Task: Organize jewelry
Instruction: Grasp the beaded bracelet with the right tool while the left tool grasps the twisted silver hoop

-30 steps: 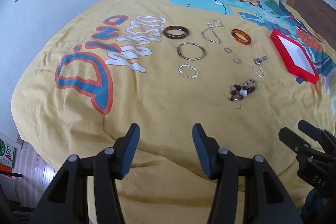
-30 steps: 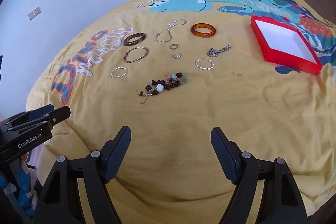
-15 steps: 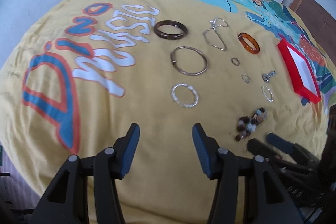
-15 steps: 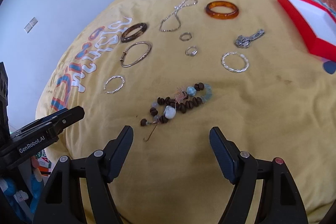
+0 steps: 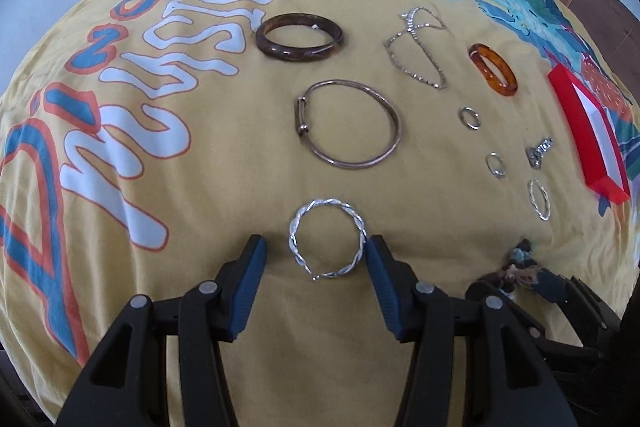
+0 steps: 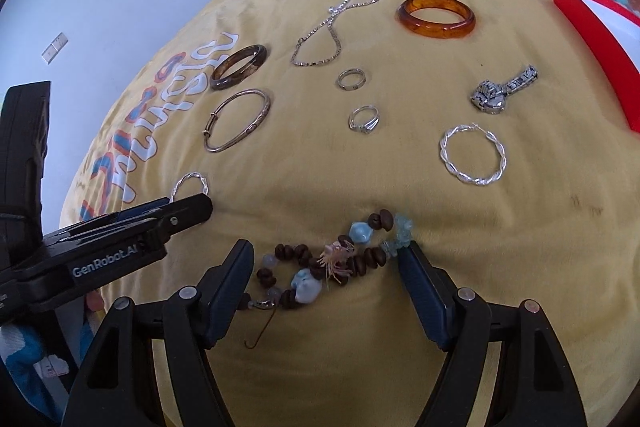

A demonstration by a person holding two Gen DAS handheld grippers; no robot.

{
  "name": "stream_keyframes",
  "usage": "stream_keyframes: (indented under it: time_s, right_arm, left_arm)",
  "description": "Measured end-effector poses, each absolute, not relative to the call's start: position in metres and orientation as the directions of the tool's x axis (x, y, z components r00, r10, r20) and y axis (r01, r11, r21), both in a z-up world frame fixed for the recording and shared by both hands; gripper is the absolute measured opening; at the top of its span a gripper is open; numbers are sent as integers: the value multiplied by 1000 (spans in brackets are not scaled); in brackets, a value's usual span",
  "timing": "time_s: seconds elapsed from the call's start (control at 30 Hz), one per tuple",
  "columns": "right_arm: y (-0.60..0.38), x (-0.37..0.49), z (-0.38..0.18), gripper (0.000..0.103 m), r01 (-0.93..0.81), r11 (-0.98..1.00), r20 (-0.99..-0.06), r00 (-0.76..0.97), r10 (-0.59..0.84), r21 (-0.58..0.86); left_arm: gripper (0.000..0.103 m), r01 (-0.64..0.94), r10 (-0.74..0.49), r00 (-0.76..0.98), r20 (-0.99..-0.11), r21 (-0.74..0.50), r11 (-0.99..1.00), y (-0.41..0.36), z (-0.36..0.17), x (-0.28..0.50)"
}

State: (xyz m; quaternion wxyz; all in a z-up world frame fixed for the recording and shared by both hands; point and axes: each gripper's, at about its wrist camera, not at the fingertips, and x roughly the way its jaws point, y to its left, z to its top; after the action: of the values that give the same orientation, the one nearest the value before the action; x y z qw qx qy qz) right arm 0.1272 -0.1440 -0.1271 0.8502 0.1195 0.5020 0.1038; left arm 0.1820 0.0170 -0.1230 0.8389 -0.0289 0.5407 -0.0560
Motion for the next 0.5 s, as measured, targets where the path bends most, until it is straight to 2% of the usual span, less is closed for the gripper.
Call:
stream_keyframes:
  time_s: [0.07,0.17,0.23,0.3,0.5]
  right_arm:
    - [-145,130,-127,65,-56,955,-831,481,281,291]
    - [-151,131,-126,43,-54,961,-831,490,263,272]
    - [-160,131,-127,19,-43,960,-831,491,261,275]
    - [-167,132,-127,16,-43,954,-828,486,280,297]
    - [-165,123,-118,15,-85,954,-821,492,290,286]
  left_arm:
    - [50,63,-118,415,-902,-101,993,16,-124,184]
    - [49,66,-119,424,-898,-101,993,16,-124,184]
    - [43,64,-125,431,-894,-108,992,18,-123,183]
    - [35,58,-129,433,-892,-115,992,20,-121,183]
    - [35,38,-176,437,-882,-178,983,30,-113,179]
